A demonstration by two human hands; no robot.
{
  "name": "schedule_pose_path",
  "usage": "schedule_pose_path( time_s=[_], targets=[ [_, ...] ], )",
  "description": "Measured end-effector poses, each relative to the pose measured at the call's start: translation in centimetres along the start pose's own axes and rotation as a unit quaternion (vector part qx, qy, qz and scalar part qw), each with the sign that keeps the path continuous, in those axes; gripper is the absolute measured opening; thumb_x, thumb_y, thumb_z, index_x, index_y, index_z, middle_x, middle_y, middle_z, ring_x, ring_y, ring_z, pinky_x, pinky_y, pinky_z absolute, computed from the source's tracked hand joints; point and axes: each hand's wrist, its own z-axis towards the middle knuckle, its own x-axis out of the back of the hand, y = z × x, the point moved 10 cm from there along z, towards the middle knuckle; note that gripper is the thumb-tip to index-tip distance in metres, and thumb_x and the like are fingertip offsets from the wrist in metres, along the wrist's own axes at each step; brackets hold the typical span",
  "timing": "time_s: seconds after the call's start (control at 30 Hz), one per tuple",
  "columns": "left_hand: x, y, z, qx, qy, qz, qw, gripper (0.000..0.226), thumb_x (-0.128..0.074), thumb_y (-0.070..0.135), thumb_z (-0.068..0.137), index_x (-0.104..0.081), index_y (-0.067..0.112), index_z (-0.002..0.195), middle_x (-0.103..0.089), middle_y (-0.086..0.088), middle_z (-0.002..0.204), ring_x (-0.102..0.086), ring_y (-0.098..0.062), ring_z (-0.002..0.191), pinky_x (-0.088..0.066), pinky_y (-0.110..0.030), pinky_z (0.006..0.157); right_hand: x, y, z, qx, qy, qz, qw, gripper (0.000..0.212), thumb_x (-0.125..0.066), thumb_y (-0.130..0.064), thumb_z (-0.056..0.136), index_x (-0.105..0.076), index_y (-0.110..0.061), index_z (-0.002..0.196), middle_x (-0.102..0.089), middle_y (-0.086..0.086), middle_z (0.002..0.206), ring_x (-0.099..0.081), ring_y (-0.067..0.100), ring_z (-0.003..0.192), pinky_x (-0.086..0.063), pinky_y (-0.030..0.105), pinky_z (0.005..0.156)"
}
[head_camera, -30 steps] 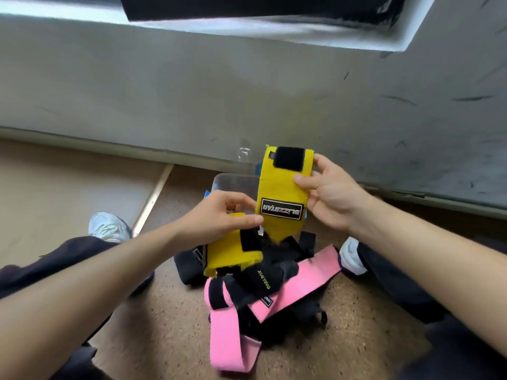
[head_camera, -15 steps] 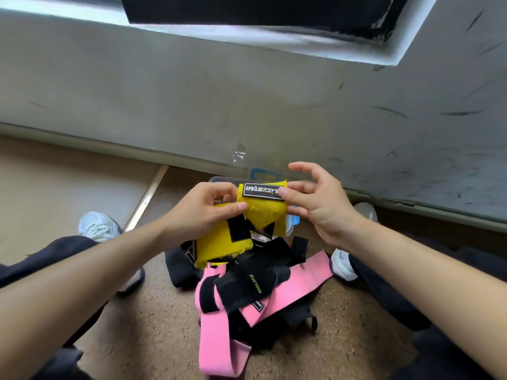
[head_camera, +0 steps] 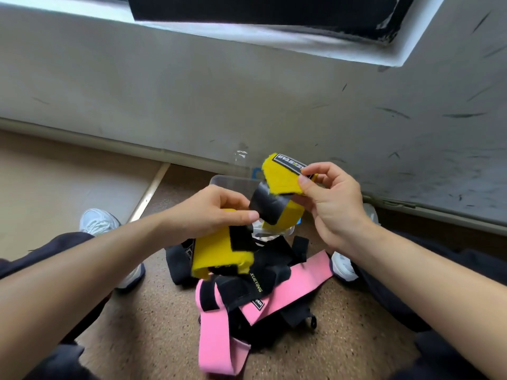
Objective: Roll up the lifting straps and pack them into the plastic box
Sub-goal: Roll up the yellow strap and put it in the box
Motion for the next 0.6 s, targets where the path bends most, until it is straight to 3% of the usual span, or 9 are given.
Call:
schedule_pose_path(
  time_s=[0.1, 0.17, 0.23, 0.3, 0.43, 0.53, 0.6],
  targets=[
    [-0.2, 0.5, 0.0, -0.025, 0.006, -0.055, 0.998, 0.028, -0.073, 0.018, 0.091, -0.071, 0.024, 0.118, -0.079, 0.008, 0.1, -0.074, -0.007, 0.092, -0.054, -0.018, 0.077, 0.3, -0.8, 0.2, 0.009, -0.001, -0.002, 1.0, 0.023, -0.065, 0.006, 0.092, -0.066, -0.017, 0.086, -0.064, 0.01, 0.093, -0.066, 0.022, 0.09, -0.059, 0.036, 0.076],
    [-0.1, 1.0, -0.1, -0.04, -0.001, -0.091, 0.995, 0.036, -0.077, 0.018, 0.086, -0.069, 0.02, 0.121, -0.078, 0.0, 0.108, -0.074, -0.014, 0.098, -0.057, -0.024, 0.08, 0.4, -1.1, -0.1, 0.022, 0.003, -0.008, 1.0, 0.022, -0.065, 0.006, 0.092, -0.065, -0.015, 0.087, -0.064, 0.008, 0.093, -0.068, 0.018, 0.088, -0.059, 0.03, 0.071],
    [0.1, 1.0, -0.1, -0.043, -0.012, -0.122, 0.991, 0.034, -0.067, 0.013, 0.082, -0.073, 0.018, 0.115, -0.077, -0.006, 0.109, -0.073, -0.019, 0.099, -0.057, -0.028, 0.082, 0.6, -1.3, -0.5, 0.041, 0.021, -0.032, 0.998, 0.022, -0.066, 0.006, 0.092, -0.064, -0.015, 0.087, -0.065, 0.006, 0.091, -0.068, 0.014, 0.084, -0.06, 0.028, 0.071],
    [0.3, 1.0, -0.1, -0.049, -0.008, -0.136, 0.989, 0.033, -0.059, 0.011, 0.079, -0.078, 0.02, 0.105, -0.077, -0.002, 0.101, -0.072, -0.014, 0.093, -0.056, -0.024, 0.078, 1.0, -1.5, -0.8, 0.063, 0.046, -0.071, 0.994, 0.021, -0.067, 0.004, 0.092, -0.064, -0.016, 0.088, -0.065, 0.005, 0.09, -0.067, 0.012, 0.083, -0.06, 0.029, 0.072],
    [0.6, 1.3, 0.1, -0.066, 0.029, -0.138, 0.988, 0.014, -0.081, 0.019, 0.083, -0.073, 0.008, 0.088, -0.074, -0.007, 0.084, -0.07, -0.016, 0.077, -0.055, -0.026, 0.07, 0.7, -1.6, -1.2, 0.076, 0.033, -0.119, 0.989, 0.021, -0.07, 0.002, 0.091, -0.064, -0.018, 0.091, -0.065, 0.007, 0.093, -0.068, 0.012, 0.082, -0.06, 0.029, 0.07],
    [0.9, 1.8, 0.0, -0.087, 0.037, -0.112, 0.989, 0.015, -0.074, 0.02, 0.084, -0.069, 0.007, 0.084, -0.072, -0.007, 0.08, -0.067, -0.014, 0.073, -0.054, -0.024, 0.067, 0.2, -1.3, -1.5, 0.057, 0.001, -0.14, 0.989, 0.024, -0.072, 0.003, 0.089, -0.064, -0.018, 0.098, -0.064, 0.013, 0.089, -0.069, 0.02, 0.077, -0.06, 0.029, 0.063],
    [1.1, 2.5, -0.3, -0.104, 0.033, -0.076, 0.991, 0.015, -0.074, 0.023, 0.085, -0.07, 0.008, 0.084, -0.072, -0.007, 0.081, -0.066, -0.014, 0.074, -0.053, -0.023, 0.069, 0.2, -1.4, -1.3, 0.052, -0.021, -0.203, 0.978, 0.026, -0.077, -0.005, 0.088, -0.064, -0.021, 0.104, -0.061, 0.013, 0.072, -0.067, 0.021, 0.062, -0.055, 0.027, 0.055]
  ],
)
